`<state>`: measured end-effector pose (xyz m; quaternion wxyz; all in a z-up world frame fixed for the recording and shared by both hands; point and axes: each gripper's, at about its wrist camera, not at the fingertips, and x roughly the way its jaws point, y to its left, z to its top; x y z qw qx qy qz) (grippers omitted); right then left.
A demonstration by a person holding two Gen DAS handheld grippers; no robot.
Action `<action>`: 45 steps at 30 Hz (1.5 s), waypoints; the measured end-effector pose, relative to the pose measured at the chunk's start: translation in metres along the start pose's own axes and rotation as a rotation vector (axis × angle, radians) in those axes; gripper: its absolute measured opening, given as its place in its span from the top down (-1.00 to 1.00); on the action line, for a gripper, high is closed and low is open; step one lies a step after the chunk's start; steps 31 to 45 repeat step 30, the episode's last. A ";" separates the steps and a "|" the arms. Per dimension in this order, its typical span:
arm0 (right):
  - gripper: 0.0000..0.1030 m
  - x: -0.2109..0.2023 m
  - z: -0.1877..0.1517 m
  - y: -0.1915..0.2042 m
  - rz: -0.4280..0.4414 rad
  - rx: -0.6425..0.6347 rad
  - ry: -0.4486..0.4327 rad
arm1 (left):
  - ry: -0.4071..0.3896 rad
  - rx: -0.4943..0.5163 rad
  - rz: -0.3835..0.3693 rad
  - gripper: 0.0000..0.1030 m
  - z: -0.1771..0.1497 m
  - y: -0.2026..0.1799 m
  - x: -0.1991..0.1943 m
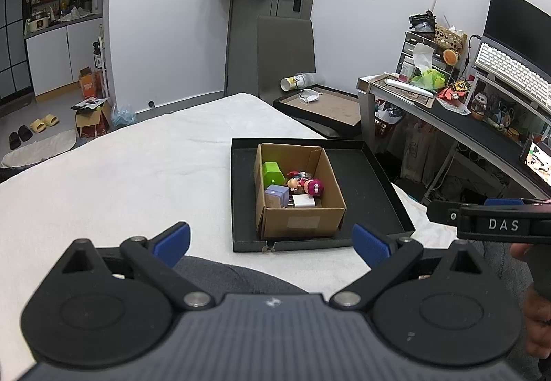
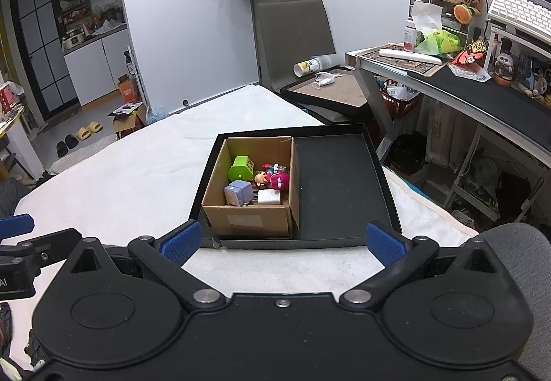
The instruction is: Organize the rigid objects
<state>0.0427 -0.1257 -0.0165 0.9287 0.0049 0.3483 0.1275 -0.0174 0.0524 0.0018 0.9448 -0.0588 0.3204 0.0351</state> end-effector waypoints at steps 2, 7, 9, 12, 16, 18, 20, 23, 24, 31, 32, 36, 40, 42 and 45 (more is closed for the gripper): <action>-1.00 0.000 0.000 -0.001 0.020 0.012 0.009 | 0.001 0.000 0.000 -0.94 0.000 0.000 0.000; -1.00 -0.001 -0.003 0.000 0.016 0.012 0.010 | 0.000 -0.002 -0.008 -0.94 -0.004 0.001 -0.001; -1.00 -0.001 -0.003 0.001 0.014 0.012 0.012 | 0.005 -0.009 -0.012 -0.94 -0.005 0.001 0.000; -1.00 -0.003 -0.003 0.002 0.012 0.006 0.007 | 0.009 -0.014 -0.008 -0.94 -0.005 0.001 0.000; -1.00 -0.004 -0.003 0.003 0.013 0.006 0.005 | 0.006 -0.013 -0.008 -0.94 -0.004 0.002 -0.001; -1.00 -0.004 -0.003 0.004 0.013 0.005 0.005 | 0.003 -0.010 -0.005 -0.94 -0.003 0.001 -0.001; -1.00 -0.003 -0.002 0.003 0.011 0.007 0.007 | 0.006 -0.010 -0.003 -0.94 -0.004 0.001 -0.002; -1.00 -0.003 -0.002 0.002 0.010 0.012 0.008 | 0.010 -0.004 -0.013 -0.93 -0.004 0.000 -0.003; -1.00 -0.003 -0.002 0.001 0.010 0.012 0.006 | 0.007 0.000 -0.018 -0.94 -0.004 -0.001 -0.003; -1.00 0.001 -0.003 -0.001 -0.001 0.014 0.012 | 0.000 0.016 -0.043 -0.94 -0.006 -0.002 -0.004; -1.00 0.001 -0.003 -0.001 -0.001 0.014 0.012 | 0.000 0.016 -0.043 -0.94 -0.006 -0.002 -0.004; -1.00 0.001 -0.003 -0.001 -0.001 0.014 0.012 | 0.000 0.016 -0.043 -0.94 -0.006 -0.002 -0.004; -1.00 0.001 -0.003 -0.001 -0.001 0.014 0.012 | 0.000 0.016 -0.043 -0.94 -0.006 -0.002 -0.004; -1.00 0.001 -0.003 -0.001 -0.001 0.014 0.012 | 0.000 0.016 -0.043 -0.94 -0.006 -0.002 -0.004; -1.00 0.001 -0.003 -0.001 -0.001 0.014 0.012 | 0.000 0.016 -0.043 -0.94 -0.006 -0.002 -0.004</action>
